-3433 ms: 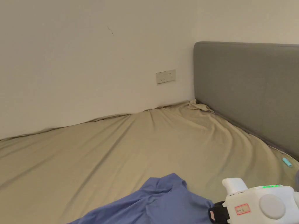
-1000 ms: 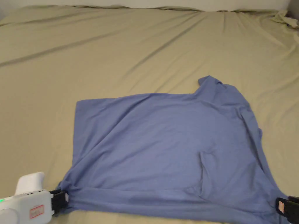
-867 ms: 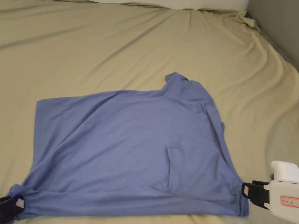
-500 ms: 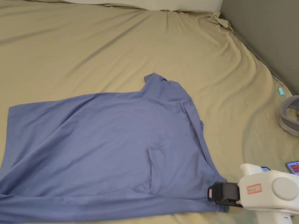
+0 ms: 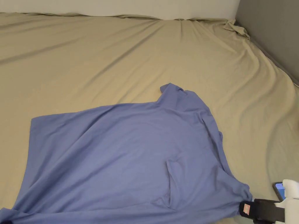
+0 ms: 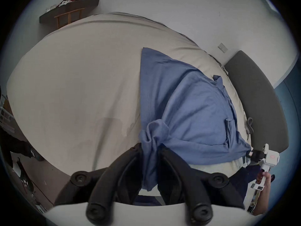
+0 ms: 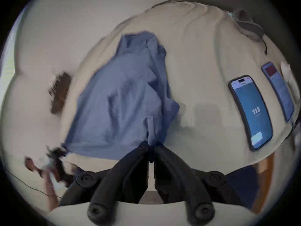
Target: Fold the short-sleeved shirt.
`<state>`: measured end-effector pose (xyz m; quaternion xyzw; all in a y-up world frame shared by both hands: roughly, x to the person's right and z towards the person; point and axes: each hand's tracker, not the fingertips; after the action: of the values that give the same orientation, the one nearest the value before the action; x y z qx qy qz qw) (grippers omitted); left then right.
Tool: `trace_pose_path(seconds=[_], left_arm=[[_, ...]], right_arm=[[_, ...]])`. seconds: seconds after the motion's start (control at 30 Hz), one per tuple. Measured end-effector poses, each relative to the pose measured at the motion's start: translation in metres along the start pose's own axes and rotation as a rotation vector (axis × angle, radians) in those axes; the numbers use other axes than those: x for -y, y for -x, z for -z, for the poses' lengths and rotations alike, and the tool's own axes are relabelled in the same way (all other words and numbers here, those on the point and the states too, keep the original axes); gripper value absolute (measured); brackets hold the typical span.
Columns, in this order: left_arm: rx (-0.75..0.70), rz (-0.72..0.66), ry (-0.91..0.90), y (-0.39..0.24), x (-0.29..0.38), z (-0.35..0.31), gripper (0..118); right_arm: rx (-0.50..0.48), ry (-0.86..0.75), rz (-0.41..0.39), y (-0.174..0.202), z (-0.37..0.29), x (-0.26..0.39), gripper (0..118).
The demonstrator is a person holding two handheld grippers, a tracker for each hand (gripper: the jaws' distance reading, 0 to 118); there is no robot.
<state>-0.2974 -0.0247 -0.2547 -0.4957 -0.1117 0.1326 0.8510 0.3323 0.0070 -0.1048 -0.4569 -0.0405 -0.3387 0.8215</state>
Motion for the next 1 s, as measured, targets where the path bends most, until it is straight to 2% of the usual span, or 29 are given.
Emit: trace_pose_path(seconds=[0.07, 0.13, 0.2, 0.4, 0.47, 0.6, 0.67, 0.7, 0.73, 0.77, 0.8, 0.83, 0.87, 0.9, 0.97, 1.0], left_arm=[[-0.006, 0.009, 0.010, -0.001, -0.007, 0.002, 15], [-0.001, -0.026, 0.031, 0.003, -0.014, 0.007, 15], [0.033, -0.085, 0.010, 0.003, -0.023, 0.009, 15], [0.057, -0.126, -0.051, -0.008, -0.078, 0.026, 15], [0.079, -0.184, -0.088, -0.012, -0.098, 0.046, 15], [0.092, -0.329, -0.085, -0.015, -0.126, 0.096, 15], [0.027, -0.295, -0.080, -0.016, -0.137, 0.122, 18], [-0.021, -0.277, -0.071, -0.017, -0.138, 0.134, 44], [-0.087, -0.242, -0.060, -0.019, -0.137, 0.144, 89], [-0.167, -0.211, -0.043, -0.018, -0.135, 0.154, 118], [-0.219, -0.192, -0.001, -0.015, -0.132, 0.163, 118], [-0.201, -0.142, 0.054, -0.017, -0.123, 0.167, 118], [-0.213, -0.138, 0.008, -0.019, -0.124, 0.170, 118], [-0.164, -0.124, -0.025, -0.020, -0.122, 0.164, 118], [-0.062, -0.141, -0.131, -0.015, -0.124, 0.138, 118], [-0.019, -0.139, -0.180, -0.006, -0.127, 0.119, 118]], right_arm=[[-0.118, -0.031, 0.068, 0.003, -0.009, -0.014, 5], [-0.156, -0.079, 0.094, 0.012, -0.011, -0.026, 5], [-0.135, -0.135, 0.056, 0.031, -0.013, -0.040, 5], [0.001, -0.207, -0.047, 0.066, 0.029, -0.106, 5], [0.072, -0.205, -0.077, 0.071, 0.058, -0.133, 5], [0.195, -0.169, -0.078, 0.072, 0.117, -0.170, 5], [0.246, -0.133, -0.090, 0.067, 0.150, -0.178, 5], [0.258, -0.104, -0.108, 0.060, 0.167, -0.181, 5], [0.285, -0.068, -0.127, 0.060, 0.181, -0.181, 6], [0.320, -0.052, -0.146, 0.059, 0.190, -0.179, 17], [0.347, -0.045, -0.171, 0.059, 0.196, -0.177, 45], [0.384, -0.033, -0.195, 0.058, 0.196, -0.175, 67], [0.299, -0.051, -0.178, 0.058, 0.189, -0.178, 95], [0.181, -0.052, -0.132, 0.059, 0.178, -0.181, 118], [0.118, -0.040, -0.057, 0.059, 0.153, -0.179, 118], [0.091, -0.116, -0.055, 0.064, 0.132, -0.176, 118]])
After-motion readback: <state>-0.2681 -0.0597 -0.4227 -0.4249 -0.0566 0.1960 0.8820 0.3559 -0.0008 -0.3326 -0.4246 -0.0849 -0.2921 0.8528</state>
